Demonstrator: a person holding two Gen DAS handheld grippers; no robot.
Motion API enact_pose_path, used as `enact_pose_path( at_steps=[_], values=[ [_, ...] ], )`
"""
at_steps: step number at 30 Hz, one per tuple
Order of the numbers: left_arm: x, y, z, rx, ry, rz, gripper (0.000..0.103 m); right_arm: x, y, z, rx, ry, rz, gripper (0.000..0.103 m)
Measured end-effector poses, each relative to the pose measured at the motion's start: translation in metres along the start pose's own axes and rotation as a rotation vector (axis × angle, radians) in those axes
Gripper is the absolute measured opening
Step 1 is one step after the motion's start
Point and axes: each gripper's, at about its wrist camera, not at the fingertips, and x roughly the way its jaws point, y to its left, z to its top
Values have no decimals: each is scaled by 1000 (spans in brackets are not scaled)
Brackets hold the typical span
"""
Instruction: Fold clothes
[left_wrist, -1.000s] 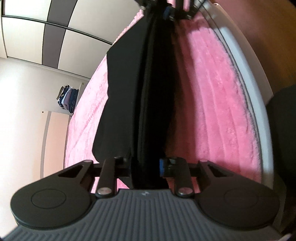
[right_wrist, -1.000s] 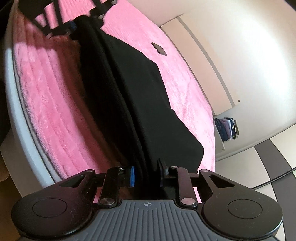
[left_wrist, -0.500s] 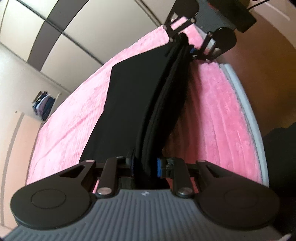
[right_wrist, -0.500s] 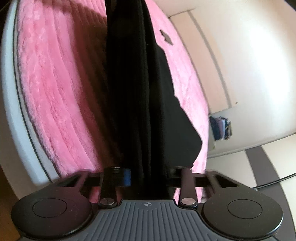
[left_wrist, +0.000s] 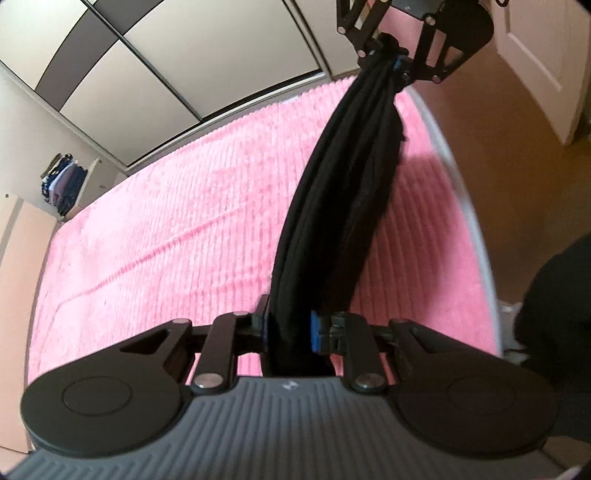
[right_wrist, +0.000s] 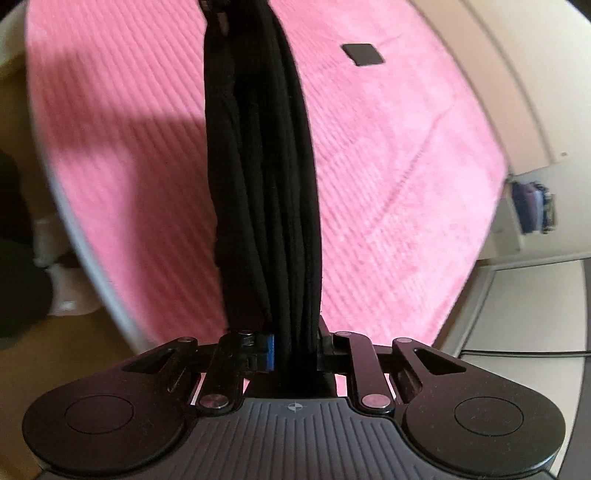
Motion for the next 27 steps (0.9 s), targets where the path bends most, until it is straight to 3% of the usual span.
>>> enact_pose_path(
  at_steps=[6, 13, 19, 23, 27],
  values=[
    [-34, 28, 12, 23, -22, -41, 18, -47, -39, 4, 51, 19, 90, 16],
    [-20, 71, 53, 39, -31, 6, 19, -54, -94, -8, 74, 13, 64, 17],
    [32, 120, 115, -11, -2, 74, 19, -25, -181, -41, 51, -41, 46, 17],
    [88, 168, 160, -84, 55, 110, 19, 23, -268, -83, 16, -106, 64, 17],
    [144, 235, 201, -131, 81, 174, 20, 78, -365, -109, -3, -162, 7, 17]
  ],
)
